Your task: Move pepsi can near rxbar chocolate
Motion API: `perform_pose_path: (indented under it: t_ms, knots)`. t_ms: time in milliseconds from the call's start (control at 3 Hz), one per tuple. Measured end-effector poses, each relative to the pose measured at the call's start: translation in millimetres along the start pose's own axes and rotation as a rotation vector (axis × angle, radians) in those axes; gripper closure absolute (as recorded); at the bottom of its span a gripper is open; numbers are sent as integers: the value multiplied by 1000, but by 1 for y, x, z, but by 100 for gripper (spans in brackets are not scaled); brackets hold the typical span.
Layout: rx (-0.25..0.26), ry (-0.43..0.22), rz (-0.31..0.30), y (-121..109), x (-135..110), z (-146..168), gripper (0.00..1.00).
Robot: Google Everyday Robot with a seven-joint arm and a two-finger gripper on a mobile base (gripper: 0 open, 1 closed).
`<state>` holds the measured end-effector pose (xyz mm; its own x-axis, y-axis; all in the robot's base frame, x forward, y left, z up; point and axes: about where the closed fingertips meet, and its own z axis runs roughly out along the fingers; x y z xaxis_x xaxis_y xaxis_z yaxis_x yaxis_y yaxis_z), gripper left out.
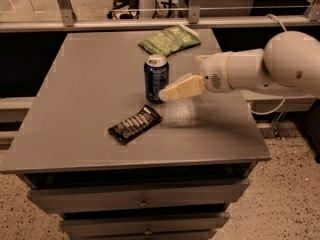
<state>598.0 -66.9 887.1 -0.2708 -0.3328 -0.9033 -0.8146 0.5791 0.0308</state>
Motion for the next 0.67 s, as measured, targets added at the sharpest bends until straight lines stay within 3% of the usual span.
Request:
perform_pose_path:
  t_ms: [333,667]
  knots:
    - [137,41,38,-17,22,-44,0]
    - [161,49,45,-20,26,-52,0]
